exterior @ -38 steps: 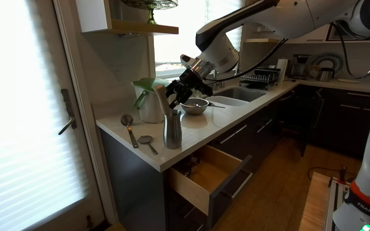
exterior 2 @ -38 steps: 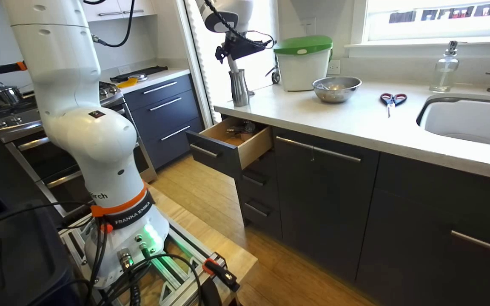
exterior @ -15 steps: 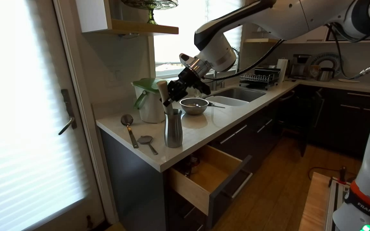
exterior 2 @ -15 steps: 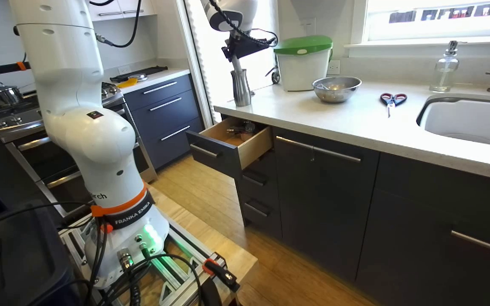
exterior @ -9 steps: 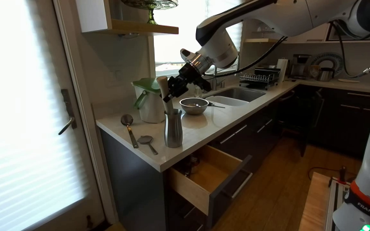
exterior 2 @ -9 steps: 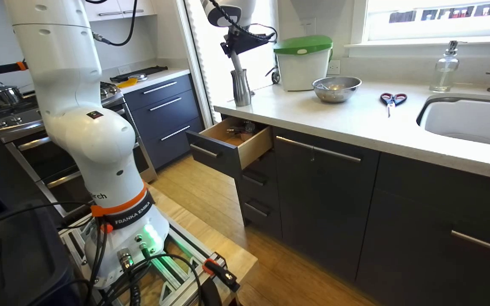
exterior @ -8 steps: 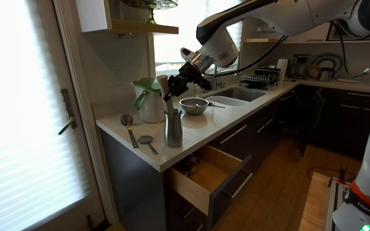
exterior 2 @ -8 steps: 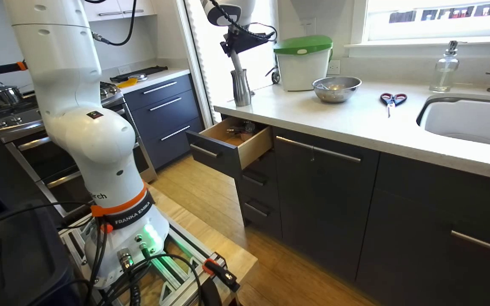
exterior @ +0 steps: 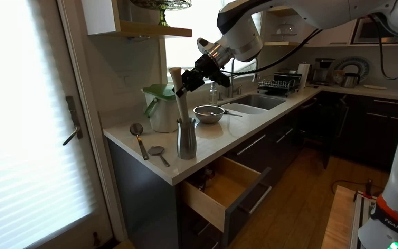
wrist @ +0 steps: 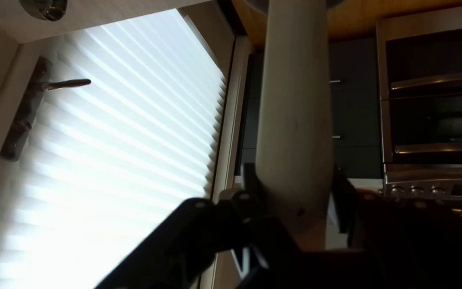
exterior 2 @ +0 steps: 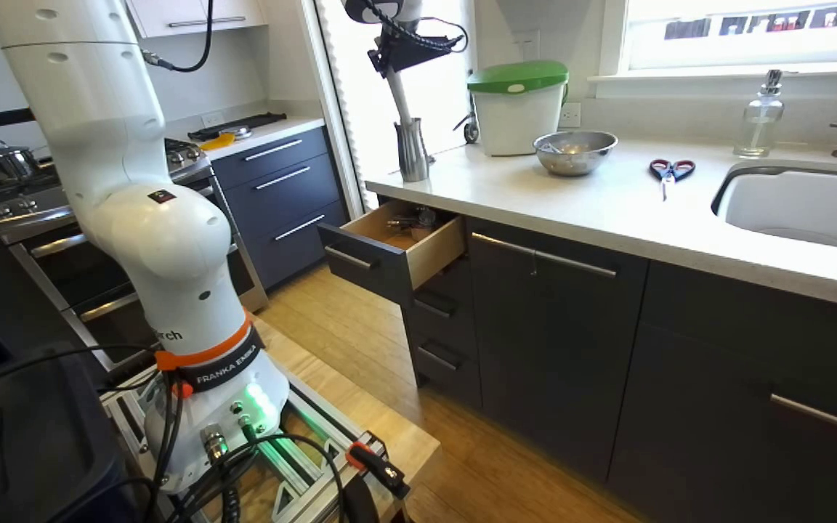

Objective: Remove the roller from the silver object

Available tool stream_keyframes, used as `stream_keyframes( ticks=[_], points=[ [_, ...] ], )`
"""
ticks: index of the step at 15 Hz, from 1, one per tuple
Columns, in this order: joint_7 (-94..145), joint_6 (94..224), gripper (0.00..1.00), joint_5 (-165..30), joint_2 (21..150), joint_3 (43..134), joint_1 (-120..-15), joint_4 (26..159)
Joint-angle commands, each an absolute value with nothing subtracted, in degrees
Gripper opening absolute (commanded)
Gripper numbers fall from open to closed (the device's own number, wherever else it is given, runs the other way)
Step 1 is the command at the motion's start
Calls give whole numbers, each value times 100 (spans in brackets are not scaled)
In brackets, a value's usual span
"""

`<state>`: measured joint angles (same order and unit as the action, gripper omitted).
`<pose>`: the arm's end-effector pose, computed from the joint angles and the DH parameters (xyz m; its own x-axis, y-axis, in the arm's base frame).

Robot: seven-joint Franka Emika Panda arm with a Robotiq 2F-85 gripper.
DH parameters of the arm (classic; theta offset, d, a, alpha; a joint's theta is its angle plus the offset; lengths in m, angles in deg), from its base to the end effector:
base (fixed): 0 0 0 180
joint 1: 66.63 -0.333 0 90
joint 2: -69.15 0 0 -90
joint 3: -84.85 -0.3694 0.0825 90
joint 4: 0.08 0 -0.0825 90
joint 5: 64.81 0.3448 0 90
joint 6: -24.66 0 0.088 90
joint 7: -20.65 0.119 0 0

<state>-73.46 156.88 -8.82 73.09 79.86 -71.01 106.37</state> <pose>0.5784 0.1181 0.5876 0.1292 0.6225 0.7719 0.9164 -0.3723 0.1469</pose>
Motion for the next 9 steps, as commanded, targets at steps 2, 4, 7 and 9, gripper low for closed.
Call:
stream_keyframes(
  ticks=[2,4,7,9],
  points=[
    [-6978,15418,18,-804,6956,8026,-7038,10602],
    [-6822,15386,18,-840,6860,8047,-7047,10543],
    [-6599,15390,18,-888,6788,8058,-7069,10394],
    [-6454,15396,18,-916,6763,8055,-7080,10273]
  ],
)
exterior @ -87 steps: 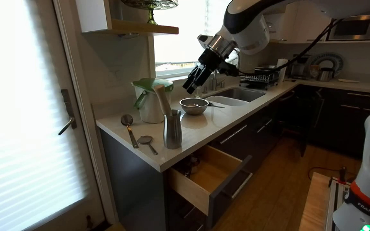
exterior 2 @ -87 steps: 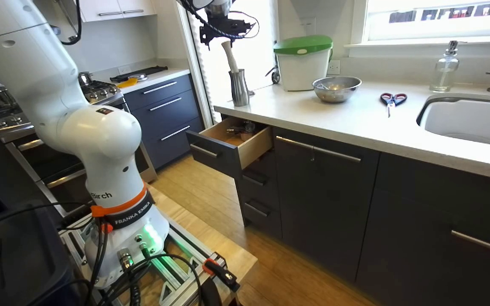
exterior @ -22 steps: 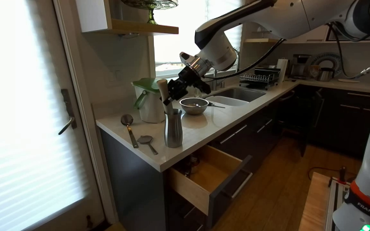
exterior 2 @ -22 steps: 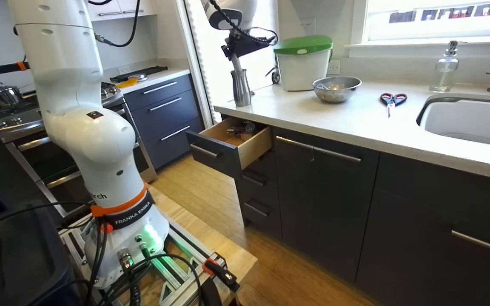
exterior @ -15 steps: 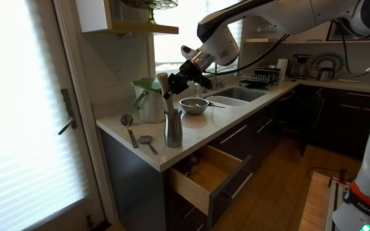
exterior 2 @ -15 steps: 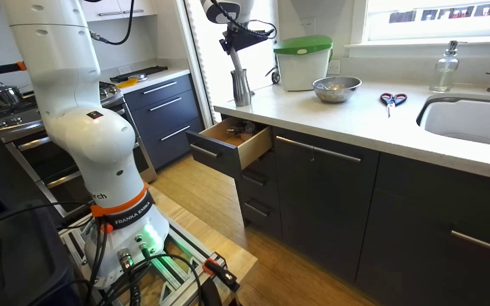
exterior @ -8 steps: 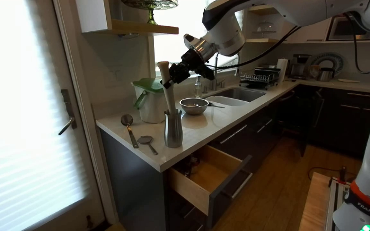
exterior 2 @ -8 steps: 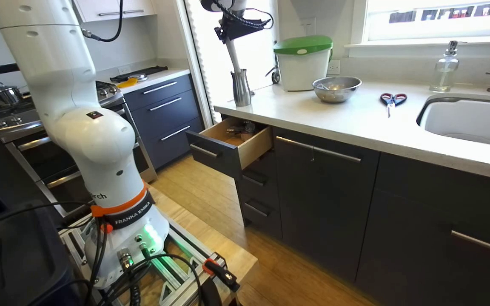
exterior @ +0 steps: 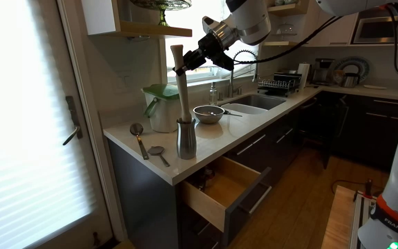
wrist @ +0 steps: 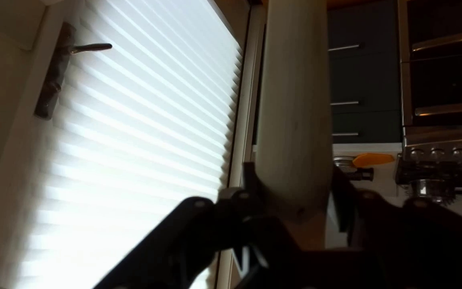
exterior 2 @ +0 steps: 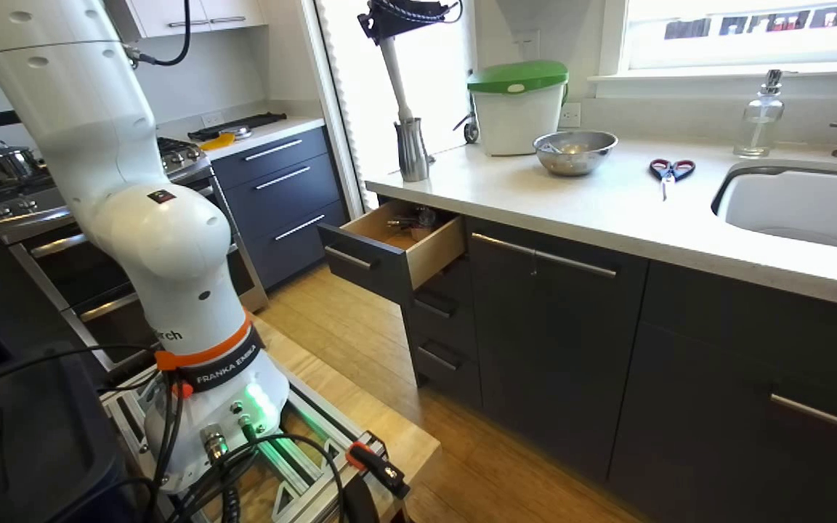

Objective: Remove the roller from the silver object

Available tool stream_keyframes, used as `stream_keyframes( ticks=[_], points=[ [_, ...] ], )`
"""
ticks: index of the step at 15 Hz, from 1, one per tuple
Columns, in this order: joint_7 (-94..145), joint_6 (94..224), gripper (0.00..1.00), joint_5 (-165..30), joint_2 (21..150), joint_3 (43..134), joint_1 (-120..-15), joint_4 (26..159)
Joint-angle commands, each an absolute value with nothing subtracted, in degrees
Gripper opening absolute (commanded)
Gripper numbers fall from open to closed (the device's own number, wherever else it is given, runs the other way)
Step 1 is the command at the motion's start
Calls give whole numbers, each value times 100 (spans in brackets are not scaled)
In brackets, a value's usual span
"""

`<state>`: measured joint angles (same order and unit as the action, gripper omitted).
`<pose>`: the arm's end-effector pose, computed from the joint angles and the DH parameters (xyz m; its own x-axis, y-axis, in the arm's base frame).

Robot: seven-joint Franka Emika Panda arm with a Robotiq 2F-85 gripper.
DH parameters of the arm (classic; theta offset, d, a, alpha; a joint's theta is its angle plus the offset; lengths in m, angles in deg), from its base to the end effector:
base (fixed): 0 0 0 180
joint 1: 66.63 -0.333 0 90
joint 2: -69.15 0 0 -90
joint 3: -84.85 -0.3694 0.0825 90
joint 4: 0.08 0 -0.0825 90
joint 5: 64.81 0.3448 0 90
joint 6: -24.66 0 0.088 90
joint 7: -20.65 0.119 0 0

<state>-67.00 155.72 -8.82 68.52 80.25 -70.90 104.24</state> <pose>0.5582 0.1142 0.6502 0.1441 0.5662 0.8116 0.8885 -0.4350 0.1458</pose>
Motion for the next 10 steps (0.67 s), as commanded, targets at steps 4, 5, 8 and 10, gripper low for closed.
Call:
stream_keyframes(
  ticks=[4,5,8,10],
  points=[
    [-5736,15587,18,-1715,6763,8053,-7073,10073],
    [-5480,15599,18,-2060,6769,8065,-7062,10036],
    [-4662,15543,18,-3111,6832,8131,-7012,9878],
    [-4131,15644,18,-3899,6902,8164,-6979,9780]
  ],
)
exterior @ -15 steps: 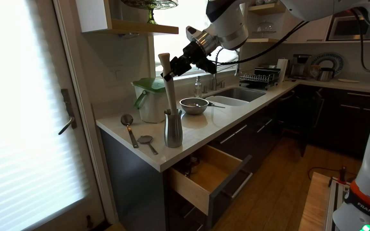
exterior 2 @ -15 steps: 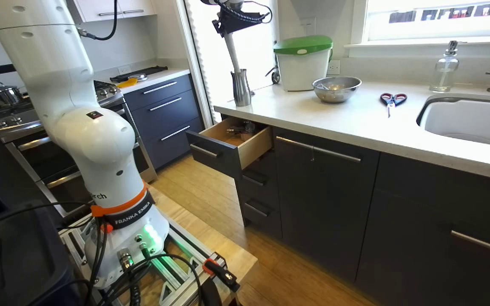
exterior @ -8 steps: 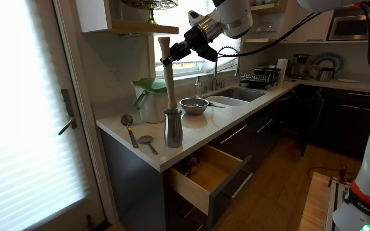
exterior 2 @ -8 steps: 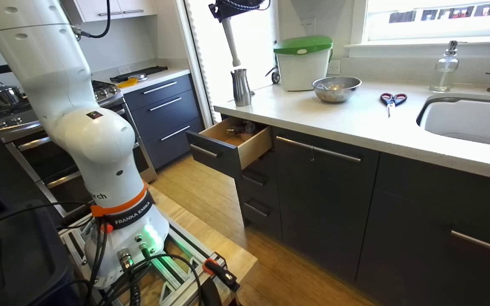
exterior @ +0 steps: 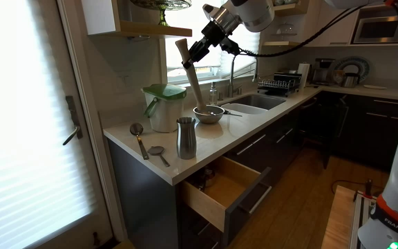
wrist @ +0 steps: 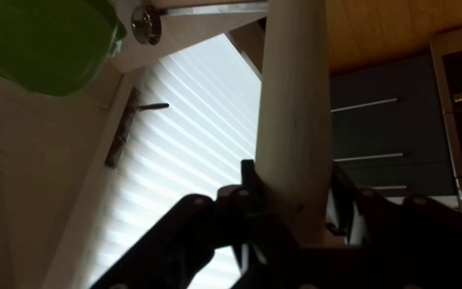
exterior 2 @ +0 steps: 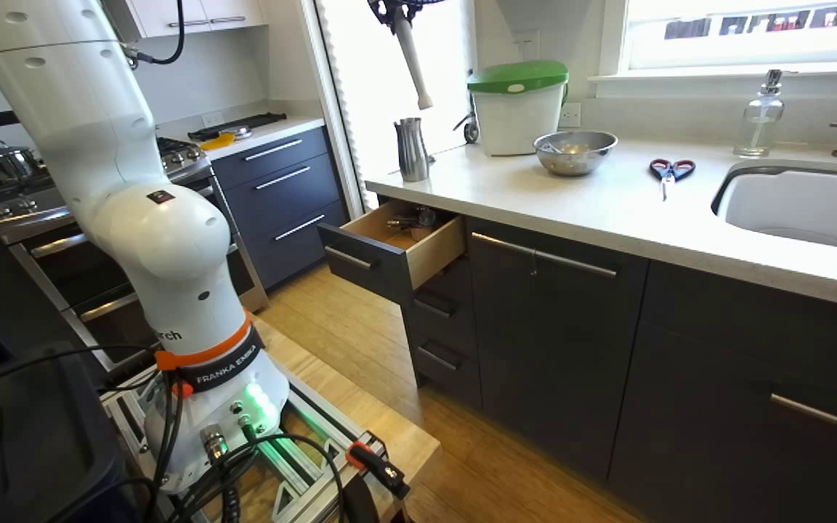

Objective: Remove the roller from the silver object

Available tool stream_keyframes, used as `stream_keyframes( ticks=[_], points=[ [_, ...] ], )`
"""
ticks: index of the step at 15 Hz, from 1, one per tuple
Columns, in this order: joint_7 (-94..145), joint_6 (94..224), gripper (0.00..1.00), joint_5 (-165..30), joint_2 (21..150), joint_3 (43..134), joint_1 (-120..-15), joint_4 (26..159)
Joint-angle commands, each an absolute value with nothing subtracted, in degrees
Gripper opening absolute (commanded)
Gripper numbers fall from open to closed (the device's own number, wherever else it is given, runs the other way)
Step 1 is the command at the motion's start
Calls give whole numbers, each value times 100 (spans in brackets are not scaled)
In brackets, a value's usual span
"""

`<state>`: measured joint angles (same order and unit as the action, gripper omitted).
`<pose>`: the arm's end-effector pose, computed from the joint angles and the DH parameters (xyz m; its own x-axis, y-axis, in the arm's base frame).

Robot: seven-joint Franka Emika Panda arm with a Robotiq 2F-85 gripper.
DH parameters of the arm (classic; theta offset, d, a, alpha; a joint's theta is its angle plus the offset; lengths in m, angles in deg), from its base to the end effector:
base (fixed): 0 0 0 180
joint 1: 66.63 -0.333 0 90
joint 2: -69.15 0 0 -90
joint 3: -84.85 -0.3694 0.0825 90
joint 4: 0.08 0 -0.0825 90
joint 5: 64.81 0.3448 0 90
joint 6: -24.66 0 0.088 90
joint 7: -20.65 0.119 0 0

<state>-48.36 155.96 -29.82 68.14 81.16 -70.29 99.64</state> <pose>0.5614 0.0909 0.6858 0.2927 0.6731 0.6792 0.8153 -0.5468 0.1905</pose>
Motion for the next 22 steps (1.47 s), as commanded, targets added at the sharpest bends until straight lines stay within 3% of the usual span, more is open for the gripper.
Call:
stream_keyframes(
  ticks=[1,7,8,14,15,22],
  points=[
    [-3829,15626,18,-4266,6945,8186,-6961,9708],
    [-2462,15200,18,-5858,7332,8306,-6855,9310],
    [-2656,15414,43,-5606,7129,8267,-6860,9574],
    [-2578,15351,43,-5720,7333,8262,-6821,9404],
    [-2576,15350,18,-5720,7333,8262,-6821,9402],
    [-1891,13872,18,-7347,7991,8301,-6896,8867]
  ],
)
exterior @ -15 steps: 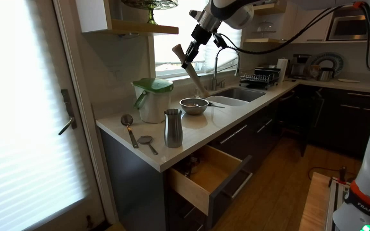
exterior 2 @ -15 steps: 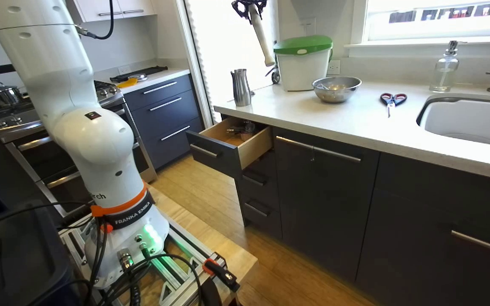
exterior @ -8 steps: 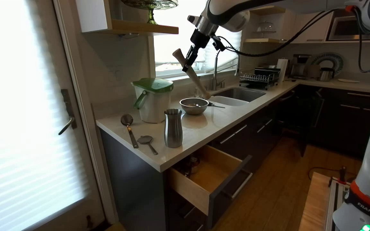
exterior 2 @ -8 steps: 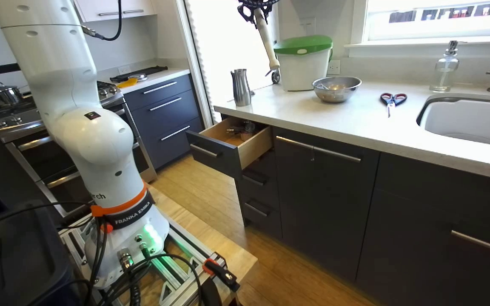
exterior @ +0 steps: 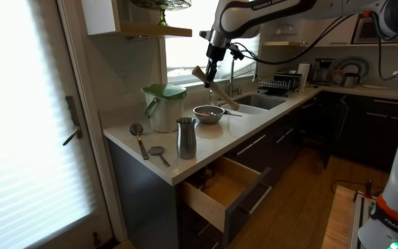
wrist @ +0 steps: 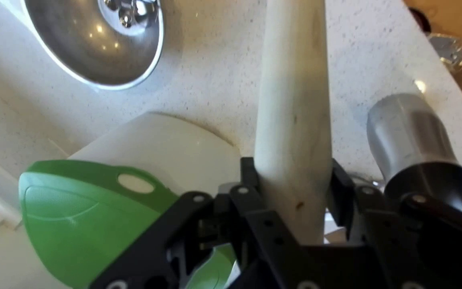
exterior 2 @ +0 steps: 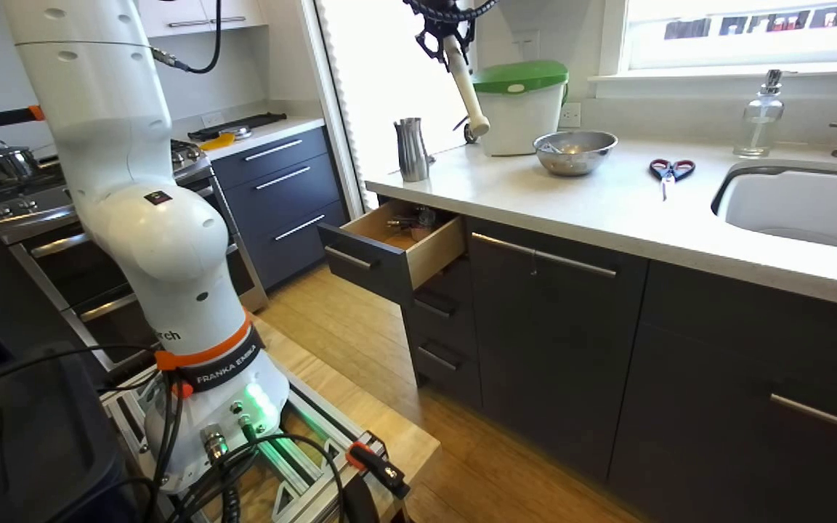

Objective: Remove the roller from the silver object

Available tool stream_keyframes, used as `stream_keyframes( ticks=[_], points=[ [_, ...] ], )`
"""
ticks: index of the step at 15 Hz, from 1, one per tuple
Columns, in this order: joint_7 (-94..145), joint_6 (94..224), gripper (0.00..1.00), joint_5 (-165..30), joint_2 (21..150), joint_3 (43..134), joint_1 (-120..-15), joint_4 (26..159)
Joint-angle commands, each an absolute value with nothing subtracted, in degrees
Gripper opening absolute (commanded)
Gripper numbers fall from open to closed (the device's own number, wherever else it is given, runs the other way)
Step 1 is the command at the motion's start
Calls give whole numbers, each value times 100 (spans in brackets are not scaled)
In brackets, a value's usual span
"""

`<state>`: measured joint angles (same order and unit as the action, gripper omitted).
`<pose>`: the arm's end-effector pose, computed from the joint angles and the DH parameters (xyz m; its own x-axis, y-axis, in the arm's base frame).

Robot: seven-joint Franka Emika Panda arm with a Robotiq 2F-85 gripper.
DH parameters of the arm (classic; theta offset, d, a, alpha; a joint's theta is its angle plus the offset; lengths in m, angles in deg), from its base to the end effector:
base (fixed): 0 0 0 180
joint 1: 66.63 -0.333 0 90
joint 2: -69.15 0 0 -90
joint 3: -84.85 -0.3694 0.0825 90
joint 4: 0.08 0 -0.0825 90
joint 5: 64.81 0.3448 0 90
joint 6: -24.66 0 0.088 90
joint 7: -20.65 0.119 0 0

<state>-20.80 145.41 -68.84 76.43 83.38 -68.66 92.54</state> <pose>0.6063 0.0320 0.6312 0.6492 0.7274 0.2223 0.6705 -0.6853 0.2843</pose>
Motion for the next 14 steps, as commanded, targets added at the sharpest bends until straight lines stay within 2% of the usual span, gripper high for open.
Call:
stream_keyframes(
  ticks=[1,7,14],
  points=[
    [-1938,13619,18,-7398,8092,8275,-6905,8783],
    [-2075,12536,18,-7802,8755,8141,-7011,8212],
    [-2368,12409,18,-8086,9449,8073,-7073,7747]
  ],
)
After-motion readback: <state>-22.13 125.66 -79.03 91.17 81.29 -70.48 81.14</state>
